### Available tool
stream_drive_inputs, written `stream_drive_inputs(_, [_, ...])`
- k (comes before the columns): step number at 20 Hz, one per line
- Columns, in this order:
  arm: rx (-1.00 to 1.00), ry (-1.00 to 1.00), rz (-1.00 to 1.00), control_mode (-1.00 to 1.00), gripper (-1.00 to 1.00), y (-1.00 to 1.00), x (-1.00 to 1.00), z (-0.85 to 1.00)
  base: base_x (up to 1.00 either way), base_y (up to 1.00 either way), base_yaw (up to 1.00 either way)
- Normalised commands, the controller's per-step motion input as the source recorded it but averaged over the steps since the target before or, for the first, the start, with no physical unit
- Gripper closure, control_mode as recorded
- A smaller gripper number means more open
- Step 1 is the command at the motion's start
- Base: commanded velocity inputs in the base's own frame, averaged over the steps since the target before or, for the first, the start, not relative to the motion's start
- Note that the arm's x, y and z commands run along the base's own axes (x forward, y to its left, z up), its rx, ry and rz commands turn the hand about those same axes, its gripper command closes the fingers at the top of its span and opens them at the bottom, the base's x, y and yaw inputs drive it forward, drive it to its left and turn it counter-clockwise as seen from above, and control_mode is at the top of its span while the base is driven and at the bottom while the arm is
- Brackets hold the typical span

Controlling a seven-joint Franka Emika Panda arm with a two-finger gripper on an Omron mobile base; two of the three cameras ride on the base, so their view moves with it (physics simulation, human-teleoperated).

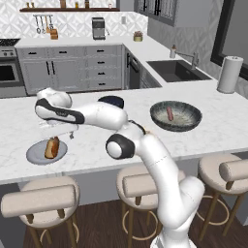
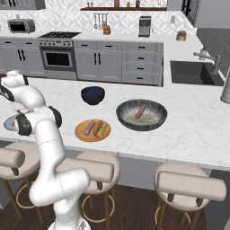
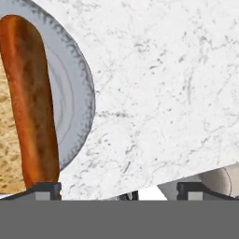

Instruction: Place one bun and one sausage from the bowl on each plate.

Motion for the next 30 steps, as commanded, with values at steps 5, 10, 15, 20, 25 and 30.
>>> stream_drive_inputs(5, [0.26, -0.11, 0.00, -1.00, -1.00, -1.00, -0.61, 0.01, 0.00, 0.00, 0.00])
stream_drive_inputs(10, [0.29, -0.14, 0.00, -1.00, -1.00, -1.00, -0.31, 0.06, 0.00, 0.00, 0.00])
stream_drive_inputs(15, [0.28, -0.11, 0.00, -1.00, -1.00, -1.00, -0.17, 0.29, 0.00, 0.00, 0.00])
stream_drive_inputs(20, [0.04, -0.03, 0.00, -1.00, -1.00, -0.66, -0.01, 0.68, 0.00, 0.00, 0.00])
stream_drive_inputs(25, [-0.18, 0.00, 0.00, -1.00, -1.00, -0.91, 0.01, 0.04, 0.00, 0.00, 0.00])
stream_drive_inputs(30, [-0.15, 0.00, -0.01, -1.00, -1.00, -0.87, 0.16, 0.16, 0.00, 0.00, 0.00])
